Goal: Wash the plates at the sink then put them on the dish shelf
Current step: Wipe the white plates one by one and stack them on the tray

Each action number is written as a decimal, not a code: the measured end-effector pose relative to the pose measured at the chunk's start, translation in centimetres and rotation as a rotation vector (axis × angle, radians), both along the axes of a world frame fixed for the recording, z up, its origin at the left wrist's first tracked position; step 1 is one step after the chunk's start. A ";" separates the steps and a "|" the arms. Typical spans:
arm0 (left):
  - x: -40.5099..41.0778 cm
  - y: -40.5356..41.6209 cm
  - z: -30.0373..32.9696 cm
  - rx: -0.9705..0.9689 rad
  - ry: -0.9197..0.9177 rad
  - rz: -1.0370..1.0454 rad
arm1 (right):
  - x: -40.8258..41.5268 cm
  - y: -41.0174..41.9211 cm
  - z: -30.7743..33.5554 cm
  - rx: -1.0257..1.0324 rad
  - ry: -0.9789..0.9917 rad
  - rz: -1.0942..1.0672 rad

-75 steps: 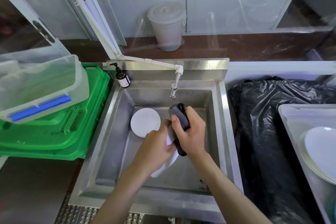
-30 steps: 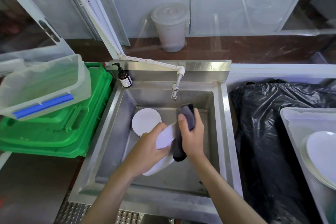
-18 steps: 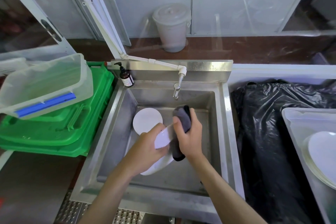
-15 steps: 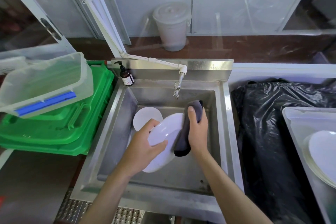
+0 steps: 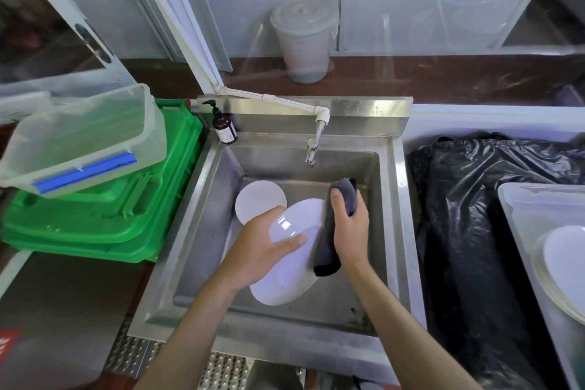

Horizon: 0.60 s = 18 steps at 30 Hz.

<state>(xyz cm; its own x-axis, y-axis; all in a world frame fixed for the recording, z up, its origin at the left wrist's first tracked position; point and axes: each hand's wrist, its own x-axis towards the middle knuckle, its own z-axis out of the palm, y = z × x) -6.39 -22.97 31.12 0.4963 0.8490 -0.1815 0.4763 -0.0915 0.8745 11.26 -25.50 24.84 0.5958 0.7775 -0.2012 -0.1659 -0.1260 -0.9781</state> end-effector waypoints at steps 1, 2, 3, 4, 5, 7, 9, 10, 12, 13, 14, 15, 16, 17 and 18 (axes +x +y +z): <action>0.1 0.0 0.0 -0.017 -0.025 0.001 | 0.1 0.0 -0.3 -0.034 0.033 -0.009; 0.1 0.0 -0.1 -0.040 -0.053 0.013 | 0.1 -0.1 -0.5 -0.066 0.072 -0.015; 0.1 0.0 -0.1 -0.069 -0.084 0.032 | 0.2 -0.1 -0.7 -0.098 0.109 -0.022; 0.1 -0.1 -0.2 -0.103 -0.118 0.062 | 0.4 -0.2 -0.9 -0.129 0.137 -0.026; 0.1 -0.1 -0.2 -0.139 -0.153 0.096 | 0.6 -0.4 -1.2 -0.155 0.153 -0.029; 0.1 -0.2 -0.3 -0.197 -0.208 0.159 | 0.8 -0.8 -1.6 -0.188 0.178 -0.044; 0.3 -0.2 -0.6 -0.240 -0.252 0.245 | 1.0 -1.2 -1.7 -0.202 0.193 -0.054; 0.5 -0.1 -0.8 -0.262 -0.274 0.305 | 1.0 -1.3 -1.9 -0.207 0.194 -0.052; 0.9 0.1 -1.4 -0.300 -0.338 0.446 | 0.8 -1.6 -2.0 -0.221 0.186 -0.023; 1.2 0.2 -1.8 -0.316 -0.373 0.525 | 0.6 -1.7 -2.1 -0.227 0.180 -0.004; 1.5 0.3 -2.1 -0.330 -0.406 0.602 | 0.3 -1.7 -2.1 -0.232 0.175 0.012; 1.9 0.4 -2.3 -0.340 -0.437 0.670 | 0.1 -1.8 -2.0 -0.239 0.171 0.025; 2.3 0.5 -2.5 -0.347 -0.462 0.721 | -0.2 -1.9 -2.0 -0.249 0.166 0.038; 2.6 0.6 -2.6 -0.349 -0.483 0.759 | -0.4 -1.9 -2.0 -0.251 0.157 0.047; 2.9 0.7 -2.7 -0.344 -0.499 0.784 | -0.7 -2.0 -1.9 -0.255 0.148 0.052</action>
<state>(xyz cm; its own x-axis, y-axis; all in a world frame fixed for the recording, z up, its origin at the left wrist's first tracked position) -3.47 -22.27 28.43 -0.0972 0.9100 -0.4030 -0.1369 0.3888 0.9111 10.59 -27.48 22.98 0.5059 0.7196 -0.4757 -0.2913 -0.3765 -0.8794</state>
